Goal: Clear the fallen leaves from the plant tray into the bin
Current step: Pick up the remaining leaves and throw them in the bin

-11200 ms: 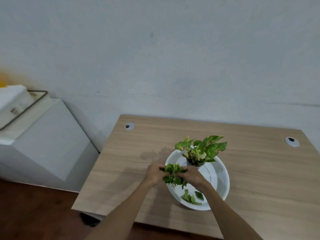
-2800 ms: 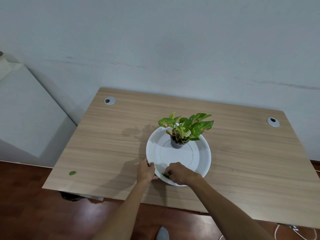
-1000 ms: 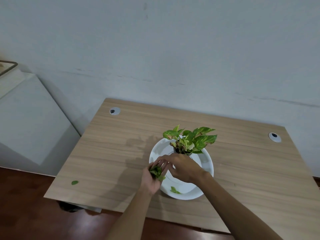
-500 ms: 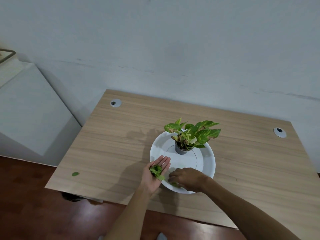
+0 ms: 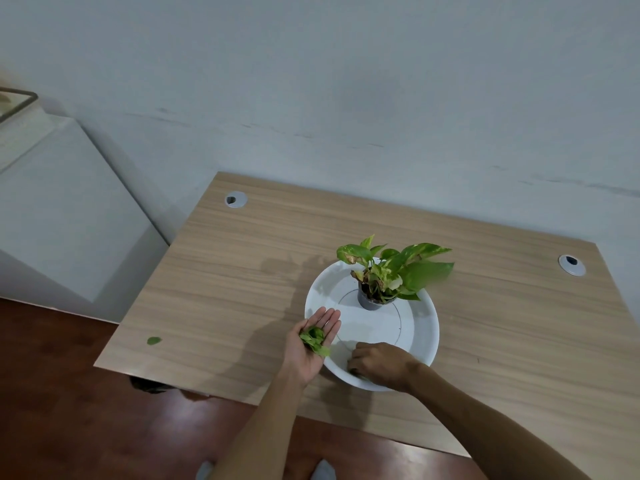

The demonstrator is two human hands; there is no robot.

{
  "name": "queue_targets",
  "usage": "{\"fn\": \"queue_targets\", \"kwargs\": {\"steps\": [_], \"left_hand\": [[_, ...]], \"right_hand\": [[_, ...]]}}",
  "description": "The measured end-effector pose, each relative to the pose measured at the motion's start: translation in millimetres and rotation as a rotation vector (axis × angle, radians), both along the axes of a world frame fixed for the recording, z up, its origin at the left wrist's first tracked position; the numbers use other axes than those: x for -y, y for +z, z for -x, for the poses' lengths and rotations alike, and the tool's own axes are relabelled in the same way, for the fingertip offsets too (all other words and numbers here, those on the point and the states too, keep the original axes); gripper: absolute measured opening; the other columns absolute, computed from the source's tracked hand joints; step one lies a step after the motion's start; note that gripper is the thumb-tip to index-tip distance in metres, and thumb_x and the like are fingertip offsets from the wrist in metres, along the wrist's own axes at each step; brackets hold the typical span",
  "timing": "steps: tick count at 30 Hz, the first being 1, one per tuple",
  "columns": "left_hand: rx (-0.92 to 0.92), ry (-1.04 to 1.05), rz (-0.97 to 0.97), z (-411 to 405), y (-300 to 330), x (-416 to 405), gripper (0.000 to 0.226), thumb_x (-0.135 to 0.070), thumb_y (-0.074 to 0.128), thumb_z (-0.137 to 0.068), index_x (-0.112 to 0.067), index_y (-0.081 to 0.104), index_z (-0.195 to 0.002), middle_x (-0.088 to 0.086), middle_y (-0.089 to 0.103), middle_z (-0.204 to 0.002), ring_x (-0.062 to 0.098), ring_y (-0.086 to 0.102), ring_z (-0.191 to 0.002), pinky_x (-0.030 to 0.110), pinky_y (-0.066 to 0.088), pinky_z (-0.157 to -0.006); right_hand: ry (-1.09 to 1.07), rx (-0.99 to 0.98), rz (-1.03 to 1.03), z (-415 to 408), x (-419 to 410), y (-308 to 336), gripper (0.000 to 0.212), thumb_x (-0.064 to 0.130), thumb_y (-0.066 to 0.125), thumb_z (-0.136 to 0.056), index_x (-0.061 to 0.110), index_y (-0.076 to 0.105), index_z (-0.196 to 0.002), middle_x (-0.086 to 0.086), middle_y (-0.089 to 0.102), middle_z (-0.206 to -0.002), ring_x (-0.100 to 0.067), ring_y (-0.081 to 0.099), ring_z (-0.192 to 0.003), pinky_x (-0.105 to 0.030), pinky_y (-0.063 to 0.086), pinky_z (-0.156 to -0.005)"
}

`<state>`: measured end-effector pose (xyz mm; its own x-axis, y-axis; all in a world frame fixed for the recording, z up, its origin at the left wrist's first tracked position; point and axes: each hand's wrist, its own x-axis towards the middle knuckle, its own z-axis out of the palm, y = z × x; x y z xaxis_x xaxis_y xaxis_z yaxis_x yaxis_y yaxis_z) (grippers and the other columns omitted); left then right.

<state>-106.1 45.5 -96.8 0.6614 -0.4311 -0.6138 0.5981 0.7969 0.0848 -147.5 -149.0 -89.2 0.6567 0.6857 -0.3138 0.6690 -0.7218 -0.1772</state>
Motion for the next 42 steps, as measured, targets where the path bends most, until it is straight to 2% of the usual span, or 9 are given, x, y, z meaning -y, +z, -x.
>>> {"fn": "queue_targets", "kwargs": {"steps": [9, 16, 21, 25, 29, 32, 35, 39, 42], "left_hand": [[-0.032, 0.034, -0.052, -2, 8, -4, 0.045, -0.016, 0.031, -0.101, 0.009, 0.066, -0.110, 0.028, 0.068, -0.116, 0.036, 0.065, -0.110, 0.046, 0.056, -0.092], [-0.070, 0.001, -0.028, -5, 13, 4, 0.040, -0.021, 0.036, -0.099, 0.004, 0.067, -0.102, 0.021, 0.074, -0.088, 0.026, 0.072, -0.069, 0.027, 0.057, -0.049], [-0.005, -0.025, -0.015, -11, 13, 2, 0.045, -0.023, 0.032, -0.099, -0.001, 0.070, -0.111, 0.016, 0.076, -0.096, 0.023, 0.074, -0.071, 0.024, 0.054, -0.044], [0.031, -0.024, -0.039, -12, 13, 1, 0.049, -0.022, 0.030, -0.100, -0.001, 0.073, -0.107, 0.017, 0.073, -0.112, 0.027, 0.074, -0.093, 0.029, 0.061, -0.061], [0.030, -0.025, -0.047, -8, 13, -1, 0.048, -0.023, 0.030, -0.103, 0.002, 0.069, -0.112, 0.020, 0.070, -0.119, 0.030, 0.069, -0.107, 0.037, 0.062, -0.080], [0.039, -0.008, -0.023, -5, 12, -3, 0.044, -0.019, 0.031, -0.102, 0.007, 0.065, -0.114, 0.025, 0.068, -0.119, 0.035, 0.069, -0.107, 0.042, 0.056, -0.094], [0.028, -0.007, -0.037, -3, 6, -7, 0.045, -0.018, 0.030, -0.102, 0.010, 0.063, -0.114, 0.028, 0.067, -0.117, 0.036, 0.061, -0.114, 0.045, 0.041, -0.109], [0.022, -0.030, -0.056, -1, -2, -10, 0.049, -0.019, 0.028, -0.102, 0.011, 0.066, -0.112, 0.028, 0.067, -0.118, 0.036, 0.062, -0.114, 0.045, 0.044, -0.104], [0.029, -0.037, -0.042, -1, -4, -10, 0.051, -0.019, 0.029, -0.102, 0.011, 0.070, -0.106, 0.027, 0.066, -0.121, 0.035, 0.067, -0.110, 0.044, 0.047, -0.099]], "right_hand": [[-0.483, 0.096, -0.526, -18, -22, 47, 0.016, 0.025, 0.060, -0.096, 0.018, 0.073, -0.102, 0.003, 0.071, -0.097, -0.014, 0.061, -0.091, -0.031, 0.052, -0.079], [-0.391, 0.021, -0.485, -43, -53, 67, 0.017, 0.025, 0.065, -0.093, 0.026, 0.073, -0.108, 0.010, 0.063, -0.111, -0.010, 0.054, -0.098, -0.036, 0.054, -0.080], [-0.296, 0.045, -0.399, -41, -55, 64, 0.027, 0.034, 0.056, -0.097, 0.030, 0.069, -0.121, 0.008, 0.061, -0.113, -0.017, 0.047, -0.098, -0.035, 0.047, -0.082], [-0.350, 0.063, -0.414, -36, -49, 66, 0.033, 0.034, 0.054, -0.099, 0.038, 0.060, -0.131, 0.011, 0.060, -0.112, -0.013, 0.044, -0.093, -0.032, 0.047, -0.082], [-0.471, 0.087, -0.508, -29, -38, 72, 0.028, 0.039, 0.055, -0.097, 0.038, 0.065, -0.123, 0.013, 0.054, -0.089, -0.003, 0.043, -0.082, -0.029, 0.048, -0.074], [-0.580, 0.109, -0.555, -22, -20, 66, 0.021, 0.045, 0.059, -0.093, 0.037, 0.070, -0.109, 0.011, 0.057, -0.081, -0.002, 0.048, -0.073, -0.023, 0.045, -0.066], [-0.583, -0.024, -0.398, -10, 0, 50, 0.023, 0.051, 0.058, -0.091, 0.041, 0.066, -0.110, 0.014, 0.056, -0.085, -0.001, 0.048, -0.077, -0.024, 0.042, -0.069], [-0.458, -0.162, -0.105, 3, 11, 25, 0.037, 0.042, 0.064, -0.091, 0.044, 0.058, -0.127, 0.007, 0.060, -0.103, -0.015, 0.053, -0.098, -0.029, 0.042, -0.075], [-0.351, -0.125, -0.025, 5, 10, 15, 0.043, 0.035, 0.062, -0.092, 0.049, 0.049, -0.131, 0.002, 0.056, -0.103, -0.021, 0.052, -0.096, -0.035, 0.045, -0.077]]}}
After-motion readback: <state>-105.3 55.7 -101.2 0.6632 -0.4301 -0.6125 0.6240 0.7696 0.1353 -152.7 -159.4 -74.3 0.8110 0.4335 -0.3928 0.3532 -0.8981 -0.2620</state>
